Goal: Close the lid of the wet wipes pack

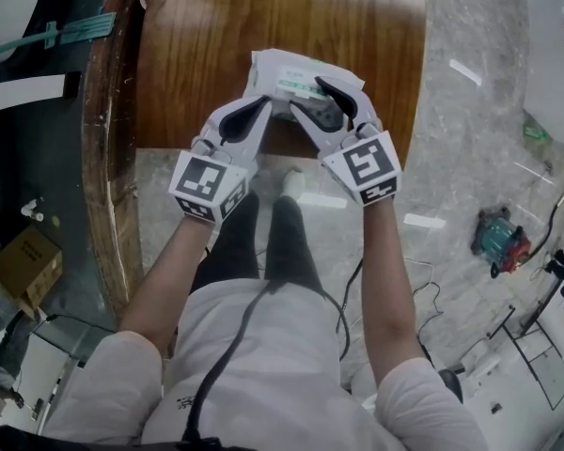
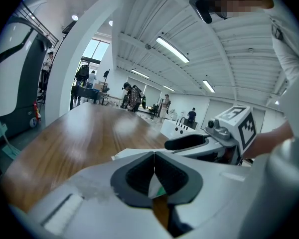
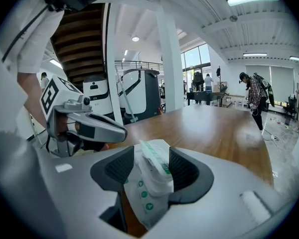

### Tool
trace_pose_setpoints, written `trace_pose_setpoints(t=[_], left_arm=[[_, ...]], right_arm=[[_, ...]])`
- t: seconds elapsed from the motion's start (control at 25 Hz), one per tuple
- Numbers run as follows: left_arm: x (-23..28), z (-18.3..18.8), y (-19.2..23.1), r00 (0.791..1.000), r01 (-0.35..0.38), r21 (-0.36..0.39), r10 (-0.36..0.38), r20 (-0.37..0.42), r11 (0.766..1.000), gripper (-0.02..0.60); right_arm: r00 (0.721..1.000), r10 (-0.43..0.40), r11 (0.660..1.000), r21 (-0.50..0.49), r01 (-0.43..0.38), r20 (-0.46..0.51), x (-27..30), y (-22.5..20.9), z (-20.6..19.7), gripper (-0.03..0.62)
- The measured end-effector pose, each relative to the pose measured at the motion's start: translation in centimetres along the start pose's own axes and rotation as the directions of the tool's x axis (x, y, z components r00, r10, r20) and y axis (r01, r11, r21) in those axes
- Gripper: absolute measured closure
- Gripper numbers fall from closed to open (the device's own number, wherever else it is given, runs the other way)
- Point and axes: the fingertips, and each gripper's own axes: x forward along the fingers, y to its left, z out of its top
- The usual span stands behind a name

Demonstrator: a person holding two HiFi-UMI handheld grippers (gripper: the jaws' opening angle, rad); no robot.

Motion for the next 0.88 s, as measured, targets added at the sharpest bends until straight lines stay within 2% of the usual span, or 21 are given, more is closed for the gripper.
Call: trace_pose_setpoints(t=[0.72,0.88], left_arm=[[-1.1,-0.7,-0.5,1.000,0.003,0.003,-0.003,-0.006,1.000,0.575],[-1.2,-0.5,-0.3,1.000,0.006,0.004,-0.006,-0.001,1.000,0.575]], right_arm=[[0.990,-0.009,0.989,-0.151,-0.013,-0.142,0.7,2.0,-2.0,0.379],[0.983,-0.015,0.977,-0.210,-0.024,-0.184,0.9,2.4,-2.4,0.378]])
